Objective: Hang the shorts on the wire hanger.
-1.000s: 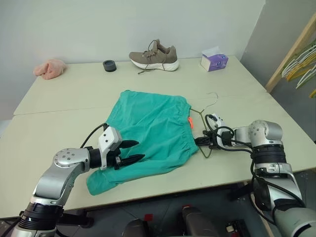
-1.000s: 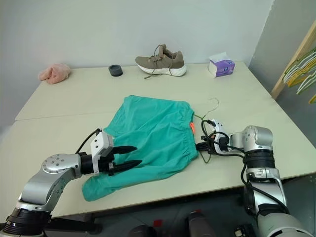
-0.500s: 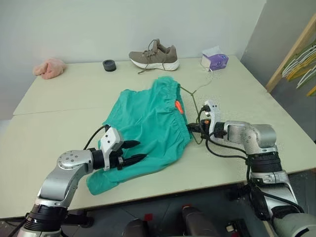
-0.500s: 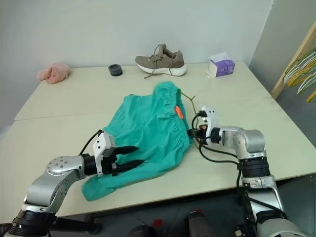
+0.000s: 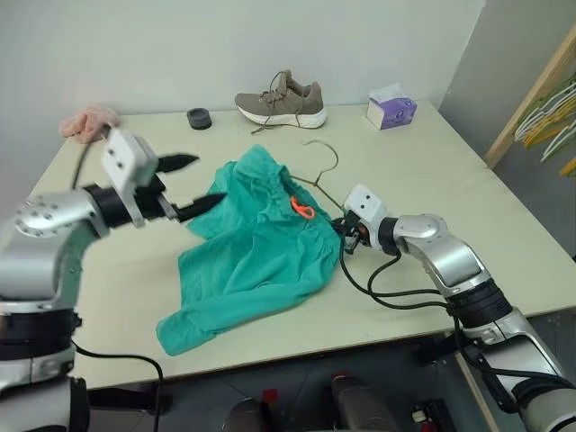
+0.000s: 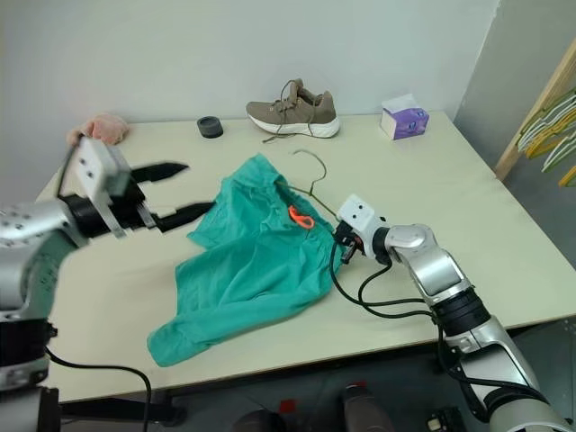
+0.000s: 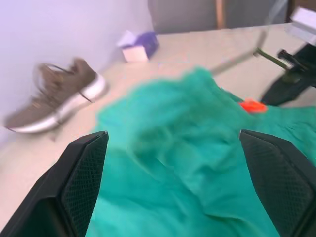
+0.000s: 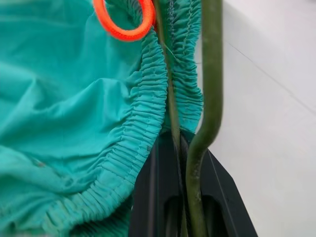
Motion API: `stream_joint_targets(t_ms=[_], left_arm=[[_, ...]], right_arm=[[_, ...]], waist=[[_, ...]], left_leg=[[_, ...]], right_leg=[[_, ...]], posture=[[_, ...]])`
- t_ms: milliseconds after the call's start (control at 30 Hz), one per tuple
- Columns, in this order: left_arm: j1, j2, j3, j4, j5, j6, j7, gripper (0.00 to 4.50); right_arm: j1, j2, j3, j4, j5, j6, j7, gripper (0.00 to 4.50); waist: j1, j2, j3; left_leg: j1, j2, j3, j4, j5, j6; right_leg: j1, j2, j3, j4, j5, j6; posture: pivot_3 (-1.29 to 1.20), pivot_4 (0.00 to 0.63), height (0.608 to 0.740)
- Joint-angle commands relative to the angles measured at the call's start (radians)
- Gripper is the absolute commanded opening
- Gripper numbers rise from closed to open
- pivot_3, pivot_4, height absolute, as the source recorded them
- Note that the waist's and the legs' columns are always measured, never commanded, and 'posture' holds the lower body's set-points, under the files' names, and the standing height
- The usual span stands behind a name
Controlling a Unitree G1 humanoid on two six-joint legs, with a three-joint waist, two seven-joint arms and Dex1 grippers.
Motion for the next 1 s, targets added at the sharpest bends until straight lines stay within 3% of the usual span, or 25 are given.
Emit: stream_joint_targets(t_ms=[33, 300, 633, 733, 1000], left_arm=[[-0.057, 0.039, -0.060, 0.060, 0.072, -0.111, -0.073, 4.47], [-0.130, 0.007, -0.211, 0.205, 0.205, -0.305, -0.165, 4.47], [-0.185, -0.017, -0.291, 0.380, 0.299, -0.434, -0.219, 4.47], [-0.200, -0.036, -0.295, 0.405, 0.298, -0.443, -0.230, 3.87], [-0.190, -0.064, -0.291, 0.378, 0.273, -0.409, -0.265, 1.40]], right_arm=[[-0.008, -0.020, 0.026, -0.016, -0.070, -0.097, 0.018, 0.00], [-0.005, -0.027, 0.046, -0.054, -0.161, -0.194, 0.035, 0.00], [0.008, -0.033, 0.034, -0.158, -0.208, -0.277, 0.058, 0.00], [0.012, -0.032, 0.032, -0.181, -0.212, -0.299, 0.063, 0.00], [0.016, -0.030, 0.036, -0.197, -0.231, -0.332, 0.077, 0.00]], waist=[[0.002, 0.000, 0.000], [0.001, 0.000, 0.000], [-0.003, 0.000, 0.000], [-0.002, 0.000, 0.000], [-0.004, 0.000, 0.000]], left_leg=[[0.000, 0.000, 0.000, 0.000, 0.000, 0.000], [-0.001, 0.000, 0.000, 0.001, 0.000, 0.000], [-0.003, 0.000, 0.000, 0.002, 0.000, 0.000], [-0.004, 0.000, 0.000, 0.003, 0.000, 0.000], [-0.005, 0.000, -0.001, 0.004, 0.000, 0.000]], right_leg=[[0.000, 0.000, -0.001, 0.000, 0.000, 0.000], [-0.001, 0.001, -0.001, 0.001, 0.000, 0.000], [-0.003, 0.001, -0.001, 0.001, 0.000, 0.000], [-0.003, 0.001, -0.002, 0.001, 0.000, 0.000], [-0.003, 0.001, -0.002, 0.002, 0.000, -0.001]], posture=[[-0.10, 0.075, 0.740], [-0.12, 0.080, 0.740], [-0.15, 0.083, 0.740], [-0.16, 0.083, 0.740], [-0.16, 0.080, 0.740]])
